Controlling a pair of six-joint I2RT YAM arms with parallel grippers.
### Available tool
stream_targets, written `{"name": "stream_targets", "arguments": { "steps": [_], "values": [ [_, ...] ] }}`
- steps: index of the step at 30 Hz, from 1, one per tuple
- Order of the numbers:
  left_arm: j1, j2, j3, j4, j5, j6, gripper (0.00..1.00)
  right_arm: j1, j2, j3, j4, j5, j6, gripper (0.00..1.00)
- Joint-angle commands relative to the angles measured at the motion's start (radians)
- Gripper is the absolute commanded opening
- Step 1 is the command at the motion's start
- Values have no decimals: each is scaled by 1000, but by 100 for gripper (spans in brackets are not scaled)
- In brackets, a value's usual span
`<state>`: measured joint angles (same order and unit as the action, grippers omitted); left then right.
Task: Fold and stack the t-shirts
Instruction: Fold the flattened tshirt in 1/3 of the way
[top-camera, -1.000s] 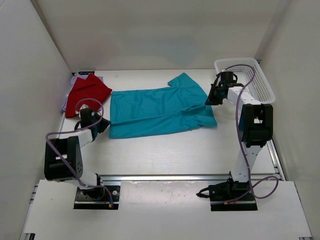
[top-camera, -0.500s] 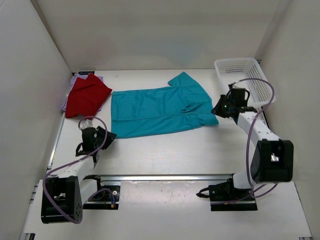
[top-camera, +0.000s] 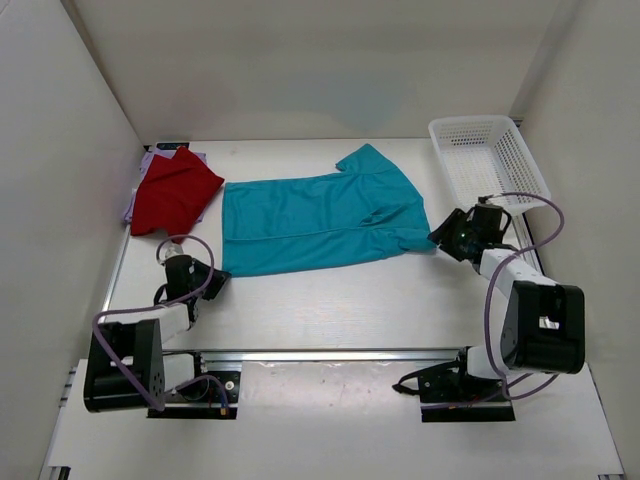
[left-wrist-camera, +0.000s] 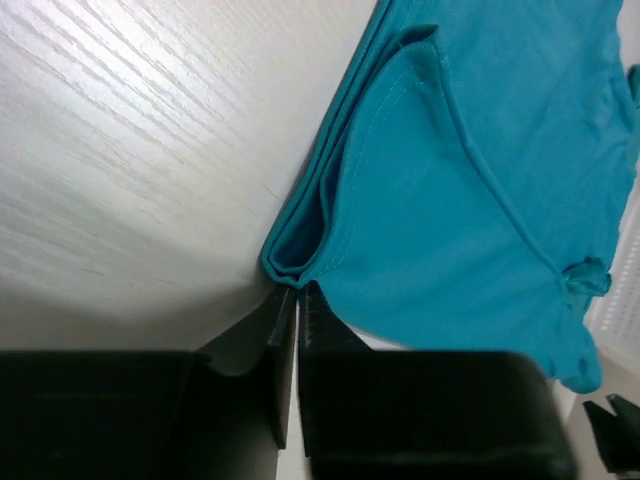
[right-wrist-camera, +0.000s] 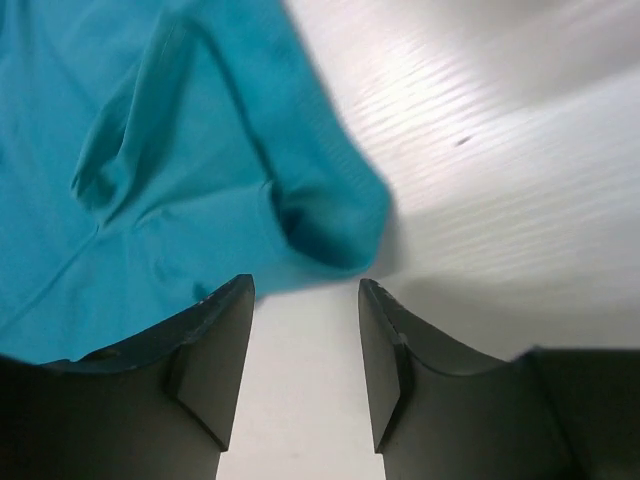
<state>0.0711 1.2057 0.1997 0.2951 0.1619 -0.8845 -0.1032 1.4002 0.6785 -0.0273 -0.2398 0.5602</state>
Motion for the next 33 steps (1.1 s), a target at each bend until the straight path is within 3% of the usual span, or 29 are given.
{"name": "stream_targets", "arguments": {
  "steps": [1,6,14,18,24,29,32,33],
  "values": [
    [9,26,29,44,4,-28,12,-35,32,9,110,63,27,45],
    [-39,-11,81,-2,-71,-4,0,14,54,-43,153,102,38,40],
    [-1,12,60,35,-36,-14,0,14,-53,-206,262,204,101,36],
    [-7,11,41,50,-59,-4,0,22,-101,-272,348,209,84,41],
    [6,12,38,68,-56,-11,0,5,55,-123,303,116,63,43],
    [9,18,40,75,-58,-7,0,-6,163,-13,267,74,70,32],
    [9,23,43,79,-50,-13,0,17,184,-14,268,77,67,31],
    [7,32,49,76,-53,-8,0,11,184,-8,274,85,70,25]
  ]
}}
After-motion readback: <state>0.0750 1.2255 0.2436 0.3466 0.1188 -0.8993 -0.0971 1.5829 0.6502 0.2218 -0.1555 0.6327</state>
